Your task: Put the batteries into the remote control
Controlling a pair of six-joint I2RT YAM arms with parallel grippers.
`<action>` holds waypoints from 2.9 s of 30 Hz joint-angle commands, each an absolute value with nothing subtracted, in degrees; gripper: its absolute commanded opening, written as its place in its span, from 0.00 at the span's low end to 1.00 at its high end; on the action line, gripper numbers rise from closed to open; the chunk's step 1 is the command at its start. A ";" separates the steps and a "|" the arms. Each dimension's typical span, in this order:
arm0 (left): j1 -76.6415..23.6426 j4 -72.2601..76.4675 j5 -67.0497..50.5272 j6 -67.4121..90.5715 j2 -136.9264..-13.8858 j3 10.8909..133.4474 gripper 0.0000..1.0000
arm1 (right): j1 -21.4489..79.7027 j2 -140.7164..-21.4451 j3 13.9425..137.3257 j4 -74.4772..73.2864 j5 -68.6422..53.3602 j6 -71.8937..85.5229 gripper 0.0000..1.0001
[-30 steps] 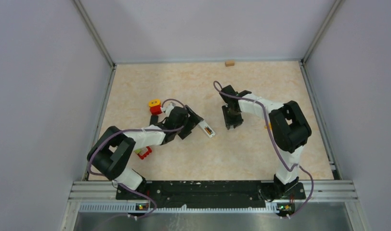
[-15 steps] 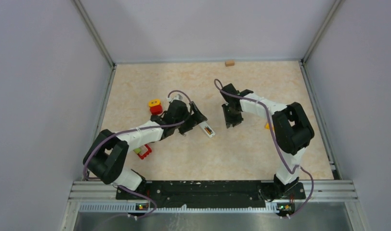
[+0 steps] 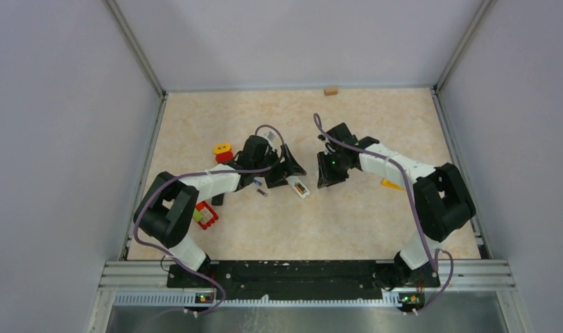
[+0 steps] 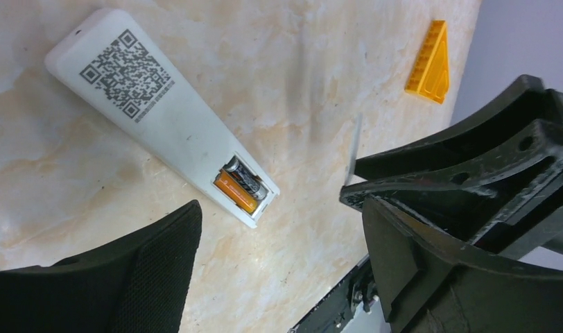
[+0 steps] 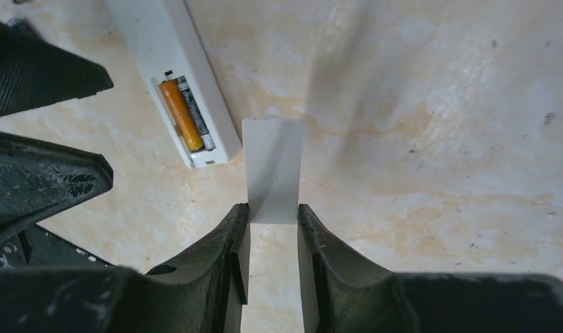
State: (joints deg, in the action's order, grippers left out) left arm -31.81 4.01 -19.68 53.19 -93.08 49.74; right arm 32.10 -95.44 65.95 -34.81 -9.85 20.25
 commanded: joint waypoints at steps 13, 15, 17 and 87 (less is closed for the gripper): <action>-29.97 7.99 -31.03 52.93 -95.84 52.46 0.61 | 35.84 -92.24 63.48 -26.09 -25.55 16.05 0.28; -29.93 8.17 -31.37 53.16 -95.95 52.47 0.58 | 35.99 -92.36 63.54 -25.65 -26.02 16.37 0.28; -29.96 7.96 -31.21 53.26 -95.98 52.43 0.55 | 36.12 -92.50 63.55 -25.19 -26.46 16.46 0.28; -28.73 32.19 -25.92 88.93 -71.31 37.17 0.00 | 39.53 -69.82 30.78 47.12 -16.81 79.19 0.45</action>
